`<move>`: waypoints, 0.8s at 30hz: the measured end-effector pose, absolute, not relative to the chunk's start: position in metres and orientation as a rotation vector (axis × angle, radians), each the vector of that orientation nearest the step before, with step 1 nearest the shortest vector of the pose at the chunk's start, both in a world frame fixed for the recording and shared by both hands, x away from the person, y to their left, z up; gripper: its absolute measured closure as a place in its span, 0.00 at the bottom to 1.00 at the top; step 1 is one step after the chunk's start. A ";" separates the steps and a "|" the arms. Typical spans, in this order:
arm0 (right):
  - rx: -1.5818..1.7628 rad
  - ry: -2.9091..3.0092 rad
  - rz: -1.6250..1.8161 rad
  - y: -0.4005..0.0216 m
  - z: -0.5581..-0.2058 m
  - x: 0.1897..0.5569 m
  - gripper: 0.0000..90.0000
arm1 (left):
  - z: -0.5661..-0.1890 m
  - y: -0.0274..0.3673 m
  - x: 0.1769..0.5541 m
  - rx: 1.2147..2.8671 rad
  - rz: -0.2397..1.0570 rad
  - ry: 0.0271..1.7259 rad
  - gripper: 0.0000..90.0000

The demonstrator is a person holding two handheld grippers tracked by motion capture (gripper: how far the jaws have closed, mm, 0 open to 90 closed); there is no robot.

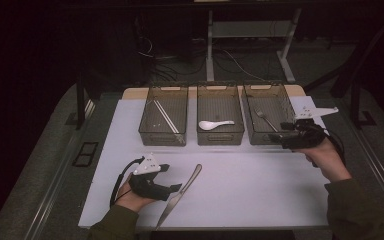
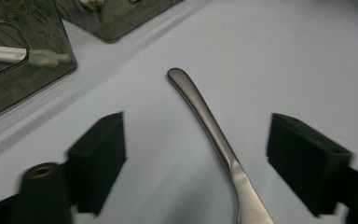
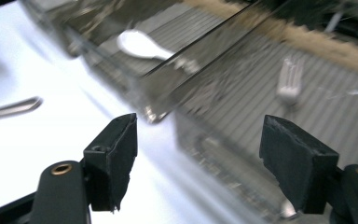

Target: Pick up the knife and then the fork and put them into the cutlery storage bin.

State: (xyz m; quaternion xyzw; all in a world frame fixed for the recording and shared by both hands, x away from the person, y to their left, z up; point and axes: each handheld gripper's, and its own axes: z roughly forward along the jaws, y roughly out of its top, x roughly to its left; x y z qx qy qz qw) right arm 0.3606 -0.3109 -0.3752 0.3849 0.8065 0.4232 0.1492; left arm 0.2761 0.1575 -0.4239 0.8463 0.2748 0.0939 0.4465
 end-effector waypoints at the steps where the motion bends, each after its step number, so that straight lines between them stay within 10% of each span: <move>1: 1.097 2.324 1.213 -0.308 -0.377 0.355 0.28 | -0.424 0.156 0.279 2.099 0.225 0.672 0.34; 16: 1.036 2.370 1.307 -0.286 -0.415 0.293 0.21 | -0.431 0.117 0.326 2.205 0.221 0.710 0.97; 24: 1.028 2.394 1.275 -0.285 -0.419 0.281 0.21 | -0.442 0.096 0.344 2.267 0.190 0.748 0.99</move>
